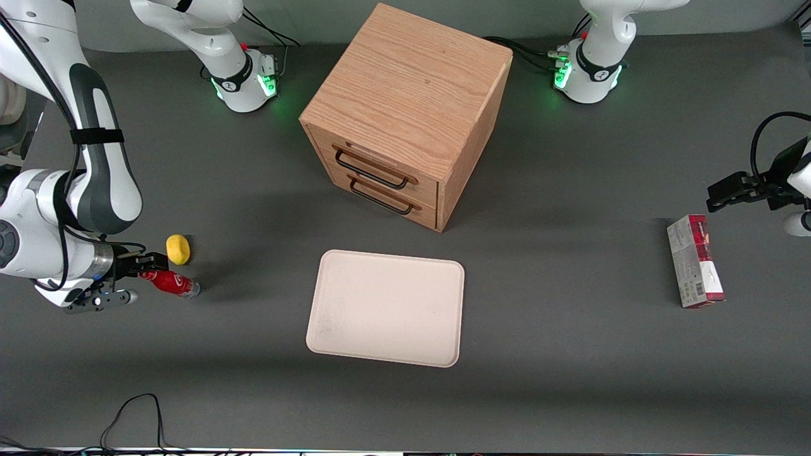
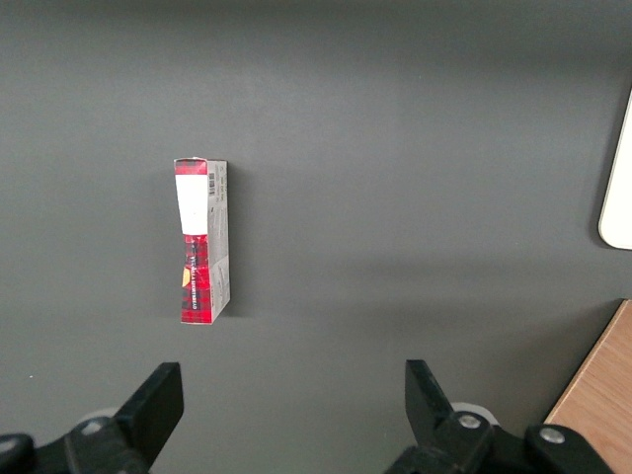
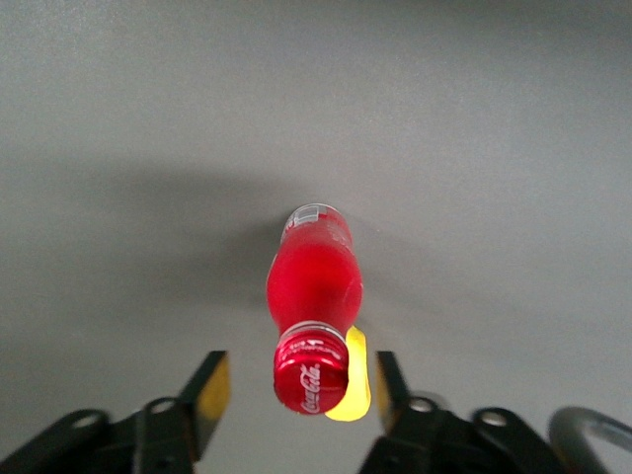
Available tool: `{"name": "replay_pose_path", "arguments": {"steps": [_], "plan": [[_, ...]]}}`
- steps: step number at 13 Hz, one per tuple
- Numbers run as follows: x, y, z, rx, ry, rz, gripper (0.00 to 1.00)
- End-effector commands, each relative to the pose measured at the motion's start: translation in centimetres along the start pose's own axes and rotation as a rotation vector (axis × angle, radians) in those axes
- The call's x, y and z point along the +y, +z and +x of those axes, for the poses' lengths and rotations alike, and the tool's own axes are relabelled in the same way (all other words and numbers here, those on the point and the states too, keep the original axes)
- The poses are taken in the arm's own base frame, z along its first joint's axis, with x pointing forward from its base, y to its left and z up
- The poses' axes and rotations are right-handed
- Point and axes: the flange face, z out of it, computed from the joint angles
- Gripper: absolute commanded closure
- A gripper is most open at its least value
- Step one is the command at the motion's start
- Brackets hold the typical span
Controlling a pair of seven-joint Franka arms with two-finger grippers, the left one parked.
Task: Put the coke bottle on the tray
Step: 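Close the right gripper on the bottle cap and lift it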
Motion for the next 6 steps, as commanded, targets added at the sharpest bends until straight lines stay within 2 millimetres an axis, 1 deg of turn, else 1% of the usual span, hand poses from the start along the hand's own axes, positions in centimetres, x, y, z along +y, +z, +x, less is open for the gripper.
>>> {"name": "replay_pose_path", "arguments": {"steps": [1,6], "plan": [[-0.01,-0.46,0.57,0.021,-0.021,0.008,1.00],[0.06,-1.04,0.74,0.027,-0.021,0.007,1.00]]}}
